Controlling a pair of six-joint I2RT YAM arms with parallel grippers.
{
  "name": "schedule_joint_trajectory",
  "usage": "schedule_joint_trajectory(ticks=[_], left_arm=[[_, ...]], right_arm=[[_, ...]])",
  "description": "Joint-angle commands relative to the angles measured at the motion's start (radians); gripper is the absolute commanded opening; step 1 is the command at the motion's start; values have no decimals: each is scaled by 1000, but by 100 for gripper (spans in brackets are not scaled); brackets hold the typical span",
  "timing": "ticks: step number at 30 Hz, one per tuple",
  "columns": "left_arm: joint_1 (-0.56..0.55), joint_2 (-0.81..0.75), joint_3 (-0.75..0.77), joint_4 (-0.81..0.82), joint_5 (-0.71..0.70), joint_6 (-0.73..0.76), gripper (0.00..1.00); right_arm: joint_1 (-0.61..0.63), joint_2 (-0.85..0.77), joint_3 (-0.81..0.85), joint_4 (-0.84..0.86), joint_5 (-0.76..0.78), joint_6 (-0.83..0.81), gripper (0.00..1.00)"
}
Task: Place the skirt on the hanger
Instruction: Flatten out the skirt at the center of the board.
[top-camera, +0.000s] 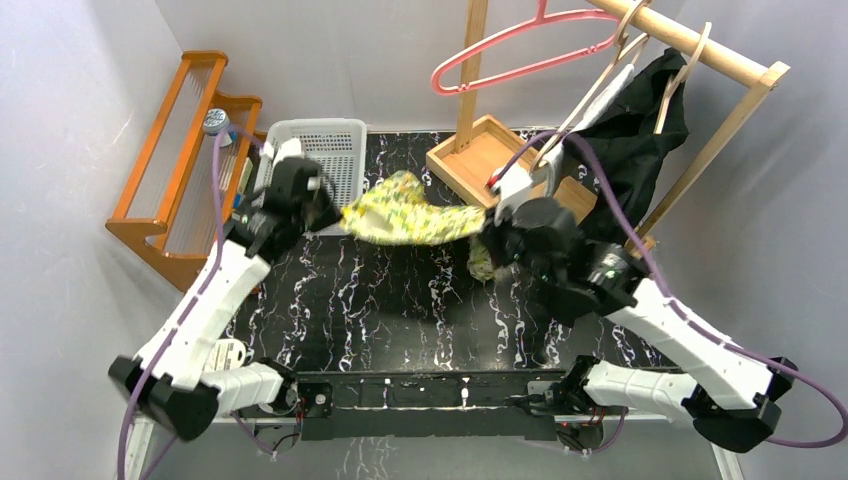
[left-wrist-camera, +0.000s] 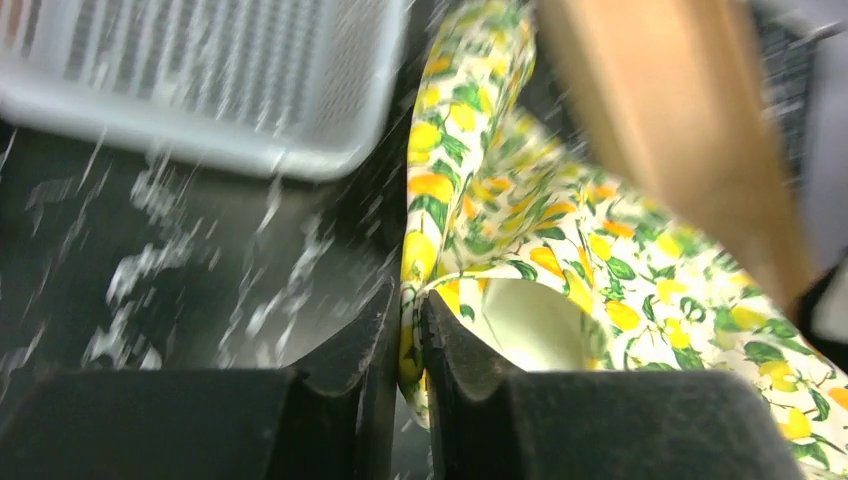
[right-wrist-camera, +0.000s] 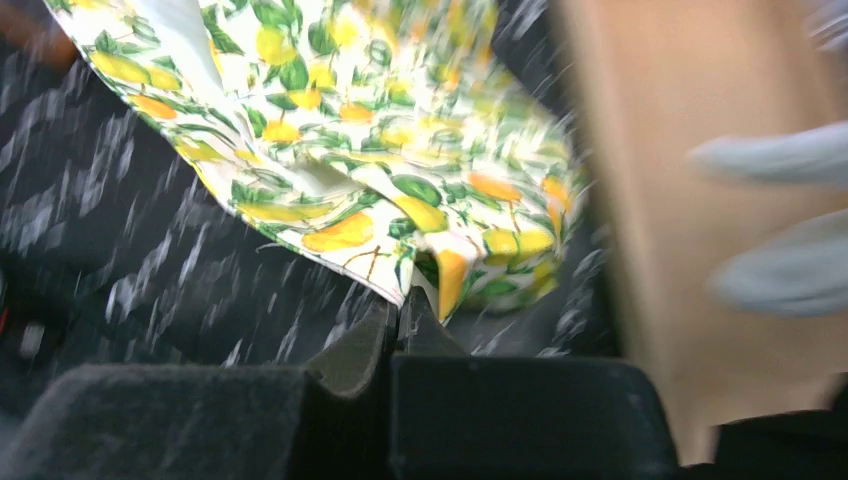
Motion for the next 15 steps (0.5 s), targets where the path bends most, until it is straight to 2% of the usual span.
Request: schedule_joint_trajectory(ticks=[1,2,4,6,7,8,9,12,15], left_arm=[[12,-200,-336,-102,-64,-111,16],[13,-224,-394,-123,-77,-134,19],[14,-257,-467,-162,-121,-180,23],[14,-266,-487,-192,-177,-206,23],[14,-264,-485,-202,-199,-209,26],[14,-256,-472,-213,-215,-207,32],[13,-247,-455,-219,-223,-200,38],[15,-223,-414,-184,-188,-147,43],[14,-215,-450,-39,-21,-61,49]], right_arm=[[17,-4,-285,46,-505,191,0],[35,-3,-347,80,-535,203,0],[77,7,-435,133,-563,214,16],[94,14,-472,159,-576,212,44],[94,13,-471,161,-570,212,54],[95,11,-459,161,-554,211,61],[94,7,-445,163,-529,206,65],[95,23,-389,138,-388,208,67],[93,98,-339,75,-183,264,64]])
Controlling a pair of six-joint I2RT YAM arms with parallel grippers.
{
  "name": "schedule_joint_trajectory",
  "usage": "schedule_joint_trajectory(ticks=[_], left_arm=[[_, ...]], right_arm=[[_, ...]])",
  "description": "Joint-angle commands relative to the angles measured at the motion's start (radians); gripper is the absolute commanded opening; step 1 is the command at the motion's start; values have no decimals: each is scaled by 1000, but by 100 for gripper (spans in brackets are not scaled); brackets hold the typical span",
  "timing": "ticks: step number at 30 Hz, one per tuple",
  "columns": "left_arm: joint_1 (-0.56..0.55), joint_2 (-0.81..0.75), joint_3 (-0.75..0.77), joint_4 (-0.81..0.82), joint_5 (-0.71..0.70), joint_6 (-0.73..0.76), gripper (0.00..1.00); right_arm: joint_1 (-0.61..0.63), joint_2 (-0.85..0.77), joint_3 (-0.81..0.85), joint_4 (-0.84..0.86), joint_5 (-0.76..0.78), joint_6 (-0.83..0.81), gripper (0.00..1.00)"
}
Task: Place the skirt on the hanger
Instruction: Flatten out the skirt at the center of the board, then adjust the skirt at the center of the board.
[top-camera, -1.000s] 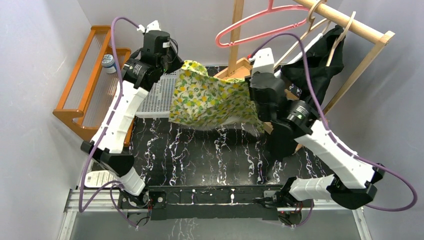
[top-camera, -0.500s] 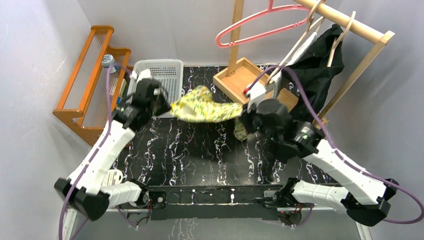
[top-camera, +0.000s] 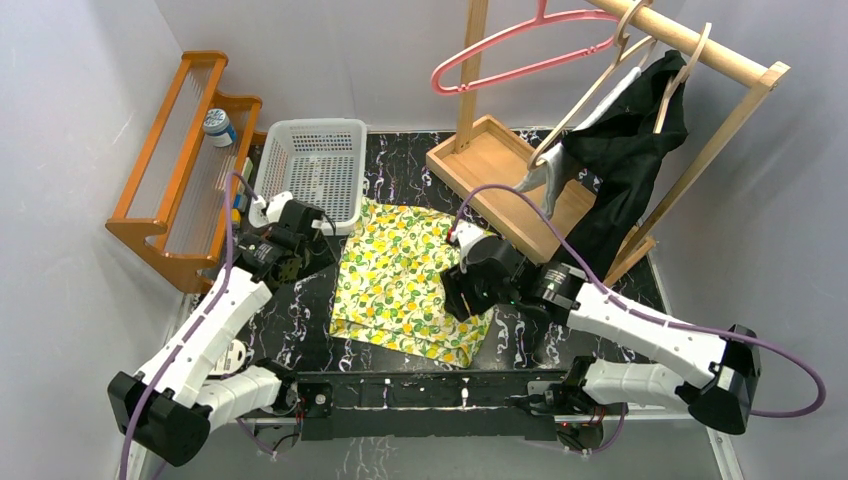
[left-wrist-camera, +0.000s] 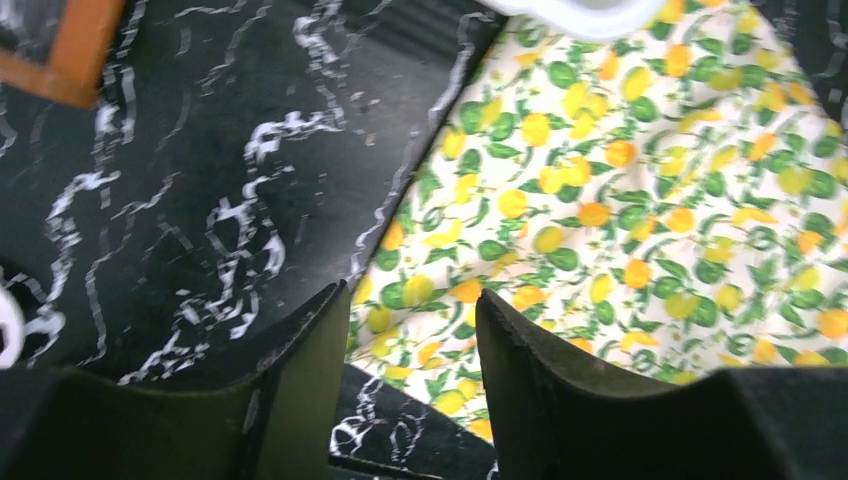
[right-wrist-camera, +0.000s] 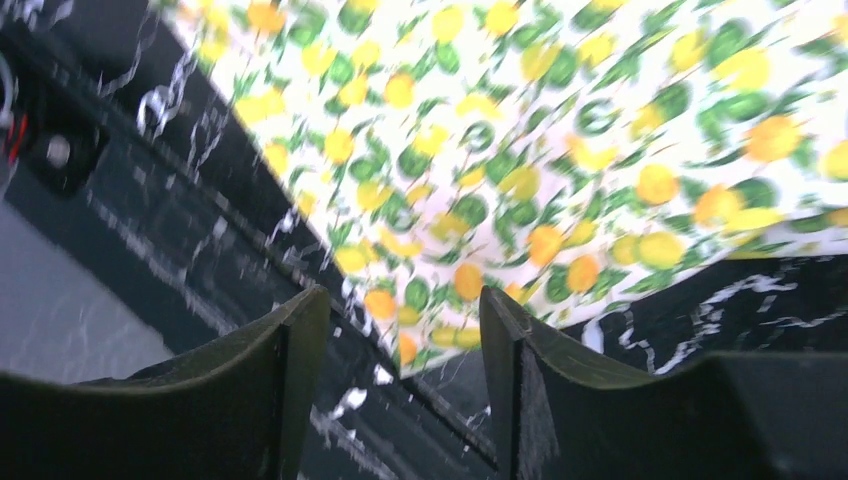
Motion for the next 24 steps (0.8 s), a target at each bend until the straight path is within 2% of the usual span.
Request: schedule_joint_trajectory(ticks=[1,3,5,7,10,15,24], left_arm=[[4,17,-12,169,173,86,49],[4,50,-56,244,289,90,48],[4,81,-103,297,345,80,43],[4,112,-143,328,344,70,40],[3,167,-185,348,336,71,41],[3,235,-256,349,295,34,42],[3,249,-353,337,296,14,41]], right_arm=[[-3,85,107,-13,279,82,61],[-12,170,117,-21,286,100,53],[-13,226,118,-6,254,110,46],[-13,262,96,34,187,112,46],[-14,306,55,35,131,140,55],[-13,365,-14,-22,130,226,57],[-14,352,-98,-211,150,374,46]])
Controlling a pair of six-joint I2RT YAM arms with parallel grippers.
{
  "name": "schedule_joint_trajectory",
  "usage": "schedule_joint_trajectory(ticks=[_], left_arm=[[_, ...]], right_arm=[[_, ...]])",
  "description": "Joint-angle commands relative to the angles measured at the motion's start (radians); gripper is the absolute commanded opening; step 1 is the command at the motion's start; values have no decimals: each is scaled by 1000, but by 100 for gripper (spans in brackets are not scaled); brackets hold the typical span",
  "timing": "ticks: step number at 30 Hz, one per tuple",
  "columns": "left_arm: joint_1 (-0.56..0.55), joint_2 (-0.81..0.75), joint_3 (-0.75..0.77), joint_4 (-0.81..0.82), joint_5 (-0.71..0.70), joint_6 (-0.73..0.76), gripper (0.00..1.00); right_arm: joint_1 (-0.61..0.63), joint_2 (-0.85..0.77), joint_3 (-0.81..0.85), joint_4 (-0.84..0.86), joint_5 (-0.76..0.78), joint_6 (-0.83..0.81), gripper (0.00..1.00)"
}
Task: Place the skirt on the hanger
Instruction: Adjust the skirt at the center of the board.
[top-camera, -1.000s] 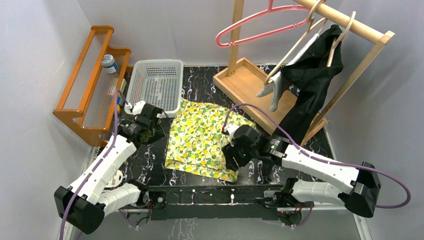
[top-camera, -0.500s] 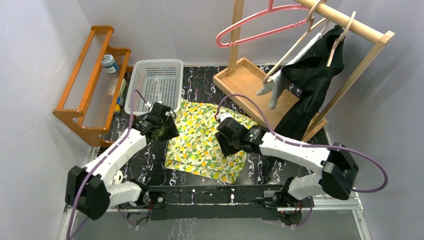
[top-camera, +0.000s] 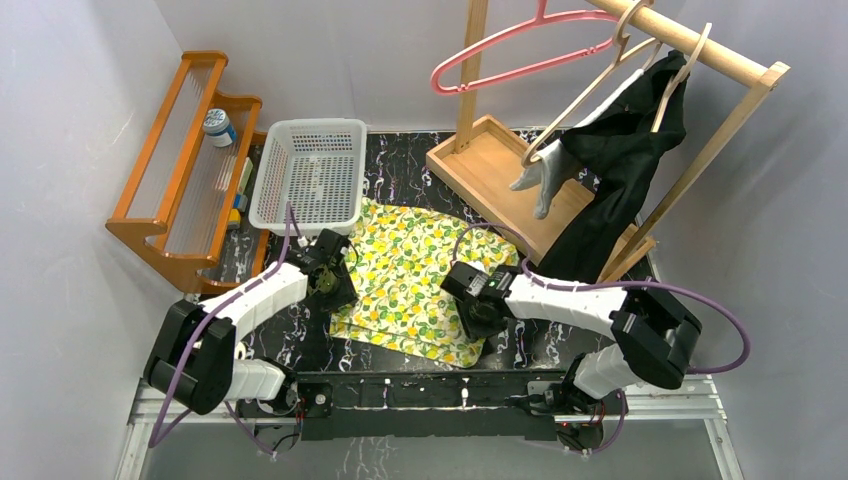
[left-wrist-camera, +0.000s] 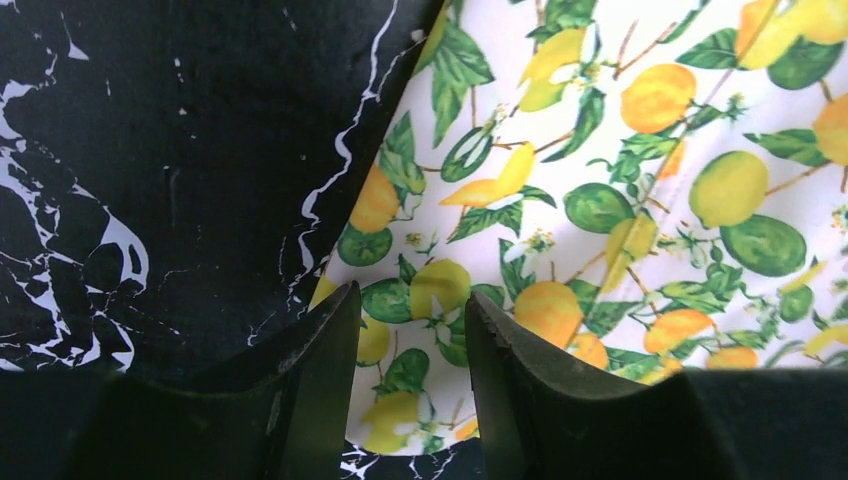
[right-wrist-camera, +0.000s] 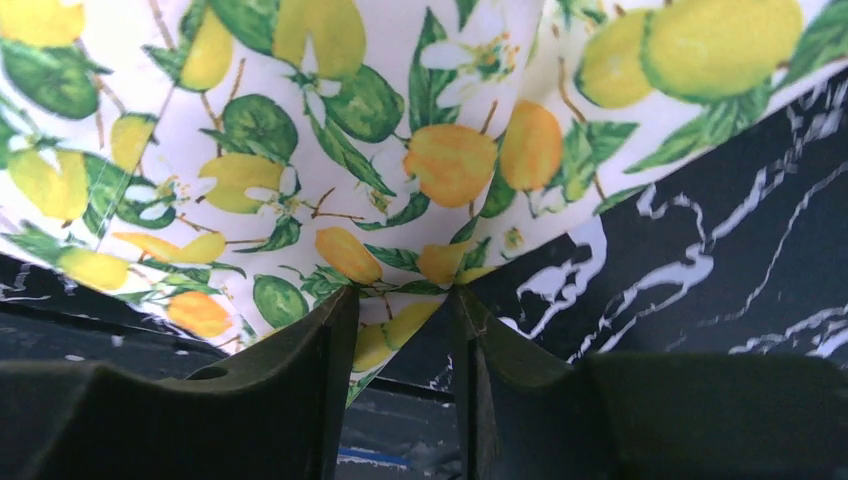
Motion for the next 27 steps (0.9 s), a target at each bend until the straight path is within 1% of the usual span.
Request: schedule_joint_trajectory(ticks=[1,6,10,12,14,16,18,19,22,24,27], left_arm=[[0,-14,-28,-38,-18,-22,41],[0,-22,-18,-102,-63,-34,41],[0,-28,5,-143,-107,-17,42],[0,-25,16,-173,-137,-8,41],[2,-30,43,-200,-146,10,37],[2,-51,92,-193,-99,51,37],[1,-74,127,-155,-5,95,39],[1,-82,139,-137,42,103,40],[1,-87,130,-88,157,87,41],[1,-78,88,-64,173,63,40],[1,-58,9,-51,144,39,40]], right_arm=[[-1,-26,-38,-134,5,105,45],[1,-63,-52,-194,-4,144,42],[0,-134,-42,-231,10,145,38],[0,-164,-42,-243,35,140,32],[1,-189,-24,-237,41,127,32],[1,-218,0,-188,13,87,40],[1,-237,13,-110,-45,53,46],[1,-239,12,-75,-81,43,47],[1,-208,2,-17,-174,42,47],[1,-167,-9,-15,-205,56,46],[1,-120,-53,-16,-197,87,45]])
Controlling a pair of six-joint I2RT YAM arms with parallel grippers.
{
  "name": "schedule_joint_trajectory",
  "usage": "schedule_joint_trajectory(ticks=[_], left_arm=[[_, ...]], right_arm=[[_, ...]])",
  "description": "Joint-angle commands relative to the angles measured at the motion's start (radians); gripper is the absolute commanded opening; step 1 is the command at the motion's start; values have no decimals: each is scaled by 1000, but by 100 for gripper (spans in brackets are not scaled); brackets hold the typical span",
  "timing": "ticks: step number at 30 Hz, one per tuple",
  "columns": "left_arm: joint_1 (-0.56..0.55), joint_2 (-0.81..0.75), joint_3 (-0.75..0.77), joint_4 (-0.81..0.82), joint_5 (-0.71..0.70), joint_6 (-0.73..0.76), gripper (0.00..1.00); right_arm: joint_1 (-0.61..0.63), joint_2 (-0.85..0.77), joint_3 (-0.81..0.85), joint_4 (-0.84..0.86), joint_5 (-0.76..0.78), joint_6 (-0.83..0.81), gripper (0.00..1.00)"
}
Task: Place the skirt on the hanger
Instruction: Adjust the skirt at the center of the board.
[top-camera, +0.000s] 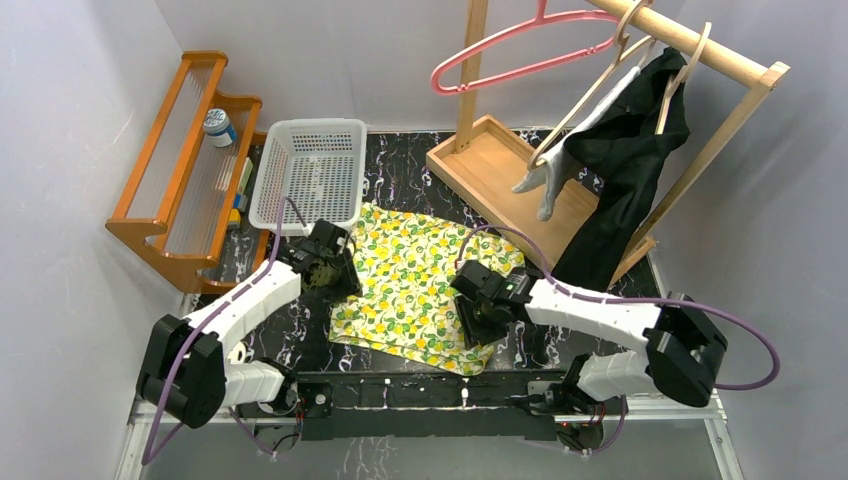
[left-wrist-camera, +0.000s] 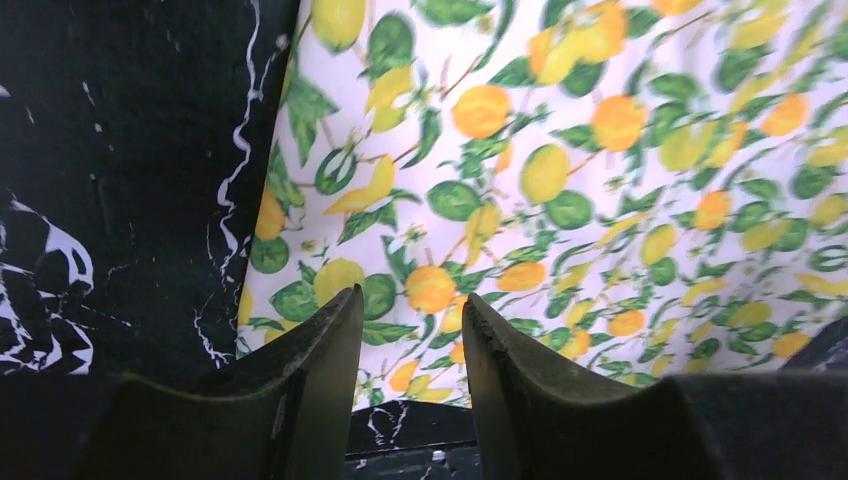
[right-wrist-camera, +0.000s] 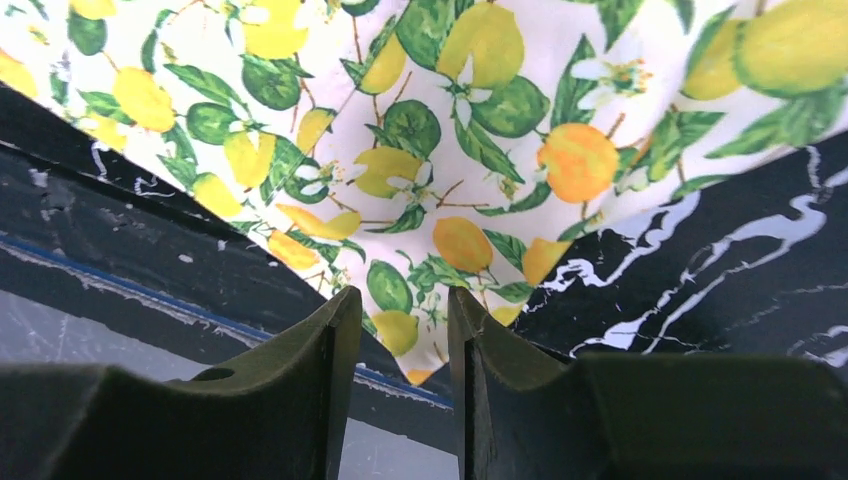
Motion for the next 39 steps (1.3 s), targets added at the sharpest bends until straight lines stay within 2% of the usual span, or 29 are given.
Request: schedule_joint_trajectory(ticks=[1,5,8,13,17,20,22,25,31,35,37,39], left_arm=[[2,21,-106,-2,32,-28,39],[2,57,-164,-37,-44,-56,39],[2,67,-152,-94,-82,-80,38],[2,45,-11,-199,-175,-52,40],[3,63,104,-254,-235,10,38],[4,45,156,-192,-157,74,39],[3,48,181,-115,-54,122,42],[3,89,203,-19,33,128,45],[-32,243,243,113,68,156,45],[-95,349,261,151,14,210,45],[-105,404,268,149,-5,227,44],[-107,452,276,139,-34,243,43]], right_arm=[[0,56,-45,40,-46,35,45],[1,57,-102,22,-24,88,45],[1,42,-122,-40,2,150,45],[1,84,-70,-224,90,241,42],[1,88,19,-269,154,226,42],[1,49,109,-219,181,141,45],[0,32,163,-170,208,79,51],[-23,72,227,-115,256,7,55],[-237,190,277,-61,258,-60,55],[-326,241,261,21,262,-96,52],[-355,282,263,42,280,-111,42],[-373,323,284,38,328,-113,37]])
